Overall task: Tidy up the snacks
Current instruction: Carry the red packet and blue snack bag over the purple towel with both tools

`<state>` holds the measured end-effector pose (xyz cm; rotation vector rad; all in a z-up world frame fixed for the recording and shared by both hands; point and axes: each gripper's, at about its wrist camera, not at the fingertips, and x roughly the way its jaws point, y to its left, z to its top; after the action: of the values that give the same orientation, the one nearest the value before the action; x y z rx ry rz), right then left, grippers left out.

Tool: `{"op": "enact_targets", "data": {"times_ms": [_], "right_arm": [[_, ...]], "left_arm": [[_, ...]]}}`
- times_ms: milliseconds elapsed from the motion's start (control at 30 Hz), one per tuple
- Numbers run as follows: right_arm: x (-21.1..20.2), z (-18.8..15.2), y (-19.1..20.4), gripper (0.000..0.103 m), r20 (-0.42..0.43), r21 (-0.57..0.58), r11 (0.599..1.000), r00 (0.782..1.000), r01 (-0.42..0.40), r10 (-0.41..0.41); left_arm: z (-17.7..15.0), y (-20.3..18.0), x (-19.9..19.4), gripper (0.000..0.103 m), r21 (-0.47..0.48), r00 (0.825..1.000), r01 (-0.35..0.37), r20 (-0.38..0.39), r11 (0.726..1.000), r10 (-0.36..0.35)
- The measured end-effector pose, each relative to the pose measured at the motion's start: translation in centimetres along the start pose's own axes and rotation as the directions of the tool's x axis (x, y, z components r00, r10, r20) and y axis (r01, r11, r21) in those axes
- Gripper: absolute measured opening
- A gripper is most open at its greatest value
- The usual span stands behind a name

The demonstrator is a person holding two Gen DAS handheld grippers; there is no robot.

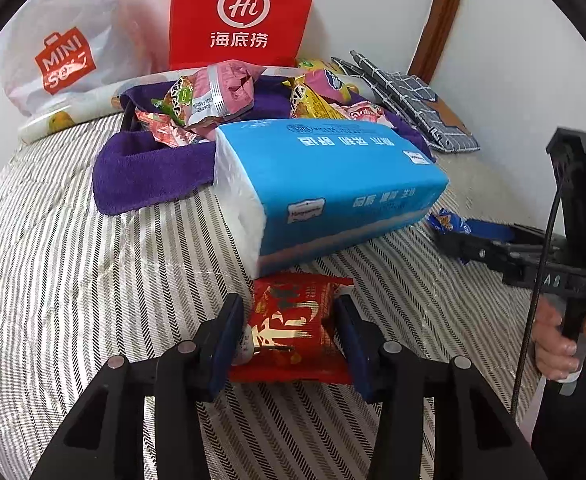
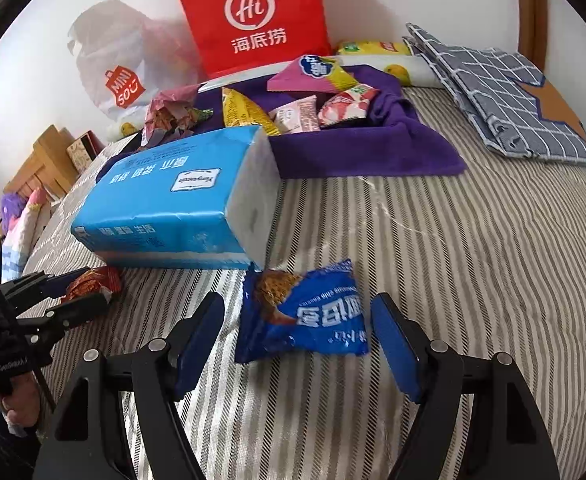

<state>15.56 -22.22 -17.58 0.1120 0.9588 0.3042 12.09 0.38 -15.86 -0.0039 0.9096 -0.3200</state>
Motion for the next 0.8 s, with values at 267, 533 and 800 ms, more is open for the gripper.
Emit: {"op": "enact_targets", "data": {"times_ms": [267,533,800], "right_arm": [[0.4,-0.6,2.4,0.071,0.016,-0.100,0.984,0.989,0.148,-0.147],[0.5,-0.3,2.0,0.055,0.028,-0.075,0.988,0.990,0.137,-0.135],[-0.6,-1.0,1.5,0.044,0.030,-0.037,0.990,0.990,0.138,-0.137]], "left_arm": [[-0.1,0.3,-0.2,0.045,-0.022,1.000,0.026,0.005,0.999,-0.026],[-0.1,0.5,-0.3,0.044,-0.026,0.999,0.040,0.008,0.999,-0.040],[-0.1,0.7,-0.5,0.042,-0.031,0.998,0.063,0.015,0.998,-0.063]]}}
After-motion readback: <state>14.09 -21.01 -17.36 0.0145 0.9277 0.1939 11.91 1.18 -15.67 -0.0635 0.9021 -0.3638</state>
